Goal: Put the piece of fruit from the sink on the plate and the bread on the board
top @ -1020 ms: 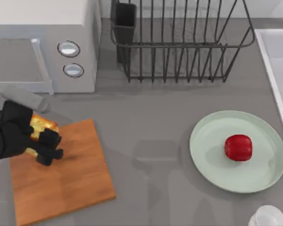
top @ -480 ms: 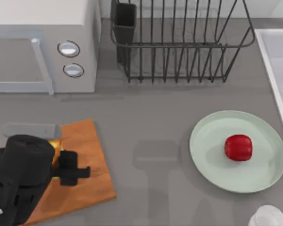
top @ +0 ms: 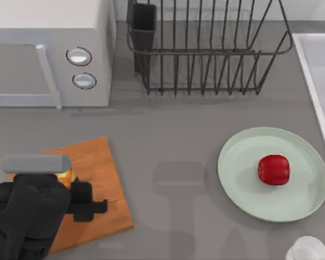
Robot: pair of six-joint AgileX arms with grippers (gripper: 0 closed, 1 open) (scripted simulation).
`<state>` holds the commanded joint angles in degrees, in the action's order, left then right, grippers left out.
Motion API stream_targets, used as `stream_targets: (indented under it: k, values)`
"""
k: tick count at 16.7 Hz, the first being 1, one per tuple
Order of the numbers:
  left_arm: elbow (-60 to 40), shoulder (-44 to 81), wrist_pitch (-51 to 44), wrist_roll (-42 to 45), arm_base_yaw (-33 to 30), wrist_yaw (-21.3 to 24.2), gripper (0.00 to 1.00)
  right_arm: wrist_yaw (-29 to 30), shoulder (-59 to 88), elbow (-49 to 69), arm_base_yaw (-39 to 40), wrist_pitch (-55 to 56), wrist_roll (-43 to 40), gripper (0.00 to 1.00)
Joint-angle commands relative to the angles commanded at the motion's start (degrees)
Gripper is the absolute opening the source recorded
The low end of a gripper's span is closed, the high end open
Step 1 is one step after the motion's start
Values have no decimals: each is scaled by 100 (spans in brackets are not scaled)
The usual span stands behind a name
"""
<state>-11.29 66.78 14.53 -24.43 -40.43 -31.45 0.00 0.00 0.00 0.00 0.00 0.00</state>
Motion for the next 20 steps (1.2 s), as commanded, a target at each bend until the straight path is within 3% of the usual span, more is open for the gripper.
stream_targets:
  k: [20]
  values:
    - [-91,1754,1856,379,475,374,0,0,0,0,0,0,0,100]
